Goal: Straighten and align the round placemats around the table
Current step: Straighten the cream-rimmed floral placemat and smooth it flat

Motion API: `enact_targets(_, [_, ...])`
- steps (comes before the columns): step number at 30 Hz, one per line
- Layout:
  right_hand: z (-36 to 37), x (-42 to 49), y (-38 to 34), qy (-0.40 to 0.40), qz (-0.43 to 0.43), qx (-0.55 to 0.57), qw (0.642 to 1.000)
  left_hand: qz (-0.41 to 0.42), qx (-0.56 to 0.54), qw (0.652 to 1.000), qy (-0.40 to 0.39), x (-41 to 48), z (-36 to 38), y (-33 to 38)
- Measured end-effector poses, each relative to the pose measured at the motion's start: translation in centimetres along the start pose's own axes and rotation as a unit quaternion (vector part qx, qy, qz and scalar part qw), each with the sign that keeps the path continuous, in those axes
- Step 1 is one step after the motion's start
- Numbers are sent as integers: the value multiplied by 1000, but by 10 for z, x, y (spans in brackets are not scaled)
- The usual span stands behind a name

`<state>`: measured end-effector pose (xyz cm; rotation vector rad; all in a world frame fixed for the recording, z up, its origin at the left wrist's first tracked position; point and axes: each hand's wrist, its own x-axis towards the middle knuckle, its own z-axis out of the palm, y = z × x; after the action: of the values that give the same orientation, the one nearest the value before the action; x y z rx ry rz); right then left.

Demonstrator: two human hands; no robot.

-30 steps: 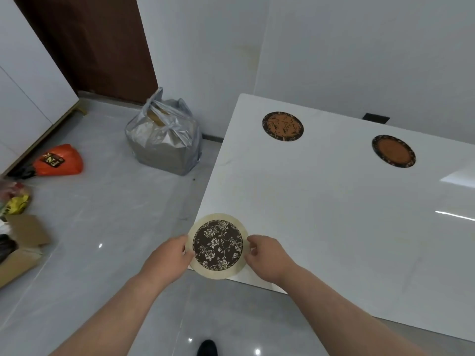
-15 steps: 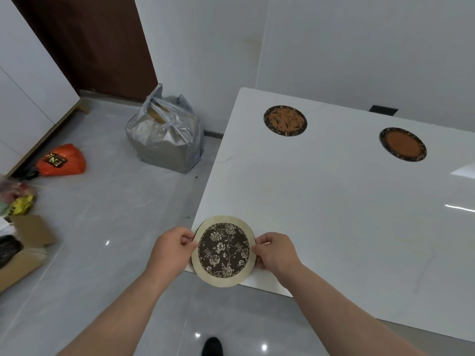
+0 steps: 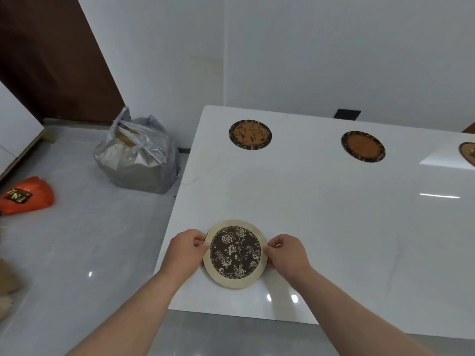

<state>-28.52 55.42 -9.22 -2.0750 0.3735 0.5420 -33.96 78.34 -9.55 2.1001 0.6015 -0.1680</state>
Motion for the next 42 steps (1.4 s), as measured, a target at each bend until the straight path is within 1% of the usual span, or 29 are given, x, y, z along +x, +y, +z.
enact_targets(5, [-13, 13, 6, 30, -18, -81, 996, 19, 51, 998, -24, 6, 19, 6])
enact_targets(7, [-17, 15, 10, 38, -39, -111, 992, 26, 67, 997, -34, 8, 24, 4])
enact_targets(8, [-20, 16, 11, 34, -53, -123, 990, 35, 76, 996, -42, 8, 25, 4])
enact_targets(10, [-28, 16, 17, 3, -92, -166, 982, 67, 108, 991, -45, 8, 25, 2])
enact_targets(11, [-33, 16, 22, -10, -125, -211, 969, 89, 138, 986, -36, 6, 25, -2])
enact_targets(12, [-38, 16, 30, -6, -173, -271, 947, 114, 174, 978, -28, 4, 24, -6])
enact_targets(14, [-46, 17, 47, 13, -263, -363, 894, 159, 244, 956, -41, -3, 24, -18])
enact_targets(15, [-48, 16, 56, 2, -285, -397, 873, 177, 272, 944, -56, -7, 25, -24])
enact_targets(17, [-49, 16, 69, -29, -293, -457, 839, 202, 311, 926, -68, -14, 31, -36])
enact_targets(19, [-44, 16, 76, -33, -295, -482, 824, 220, 336, 914, -52, -16, 36, -44])
enact_targets(21, [-39, 18, 77, -22, -293, -471, 832, 225, 344, 911, -32, -13, 38, -45])
enact_targets(26, [-30, 15, 73, 23, -294, -433, 852, 220, 354, 909, -17, -8, 40, -46])
enact_targets(31, [-28, 17, 76, 41, -303, -426, 851, 217, 360, 907, -13, -9, 41, -47])
enact_targets(38, [-29, 17, 76, 39, -300, -426, 853, 221, 366, 904, -5, -10, 41, -47])
enact_targets(42, [-28, 18, 76, 37, -295, -425, 855, 208, 373, 904, -8, -11, 41, -46])
